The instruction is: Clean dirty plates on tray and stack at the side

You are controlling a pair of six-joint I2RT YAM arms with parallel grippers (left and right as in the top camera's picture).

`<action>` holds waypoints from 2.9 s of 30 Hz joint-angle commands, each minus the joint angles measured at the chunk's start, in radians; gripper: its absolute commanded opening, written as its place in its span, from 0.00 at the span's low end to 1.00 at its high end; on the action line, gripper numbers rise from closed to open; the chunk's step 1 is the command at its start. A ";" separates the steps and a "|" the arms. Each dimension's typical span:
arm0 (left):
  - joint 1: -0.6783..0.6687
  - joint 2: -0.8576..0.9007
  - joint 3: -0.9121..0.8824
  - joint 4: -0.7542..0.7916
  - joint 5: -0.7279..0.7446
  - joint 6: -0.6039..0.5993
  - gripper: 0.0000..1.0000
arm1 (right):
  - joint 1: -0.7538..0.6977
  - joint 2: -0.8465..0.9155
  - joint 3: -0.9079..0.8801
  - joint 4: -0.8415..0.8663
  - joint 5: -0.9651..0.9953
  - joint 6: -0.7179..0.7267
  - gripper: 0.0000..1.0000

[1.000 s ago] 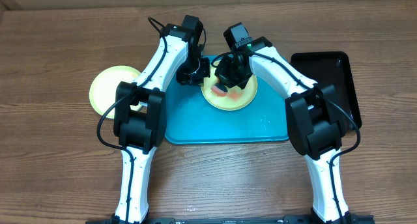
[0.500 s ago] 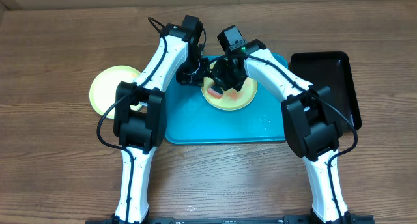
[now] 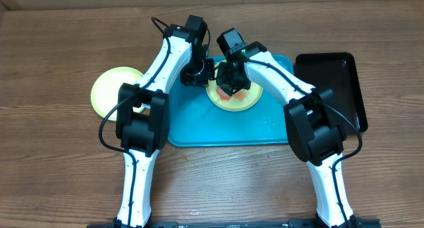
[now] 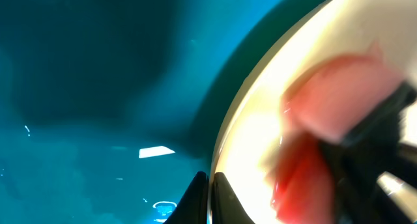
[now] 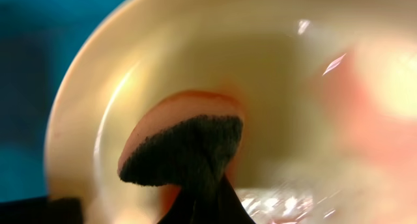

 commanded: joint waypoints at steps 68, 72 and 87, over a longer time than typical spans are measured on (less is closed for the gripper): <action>-0.019 0.007 -0.098 0.285 0.206 0.045 0.04 | -0.163 -0.159 -0.219 0.017 -0.303 -1.249 0.04; -0.019 0.007 -0.098 0.285 0.206 0.046 0.04 | -0.153 -0.159 -0.229 0.016 -0.306 -1.249 0.04; -0.019 0.007 -0.098 0.285 0.205 0.046 0.04 | -0.143 -0.159 -0.289 0.172 -0.125 -1.248 0.04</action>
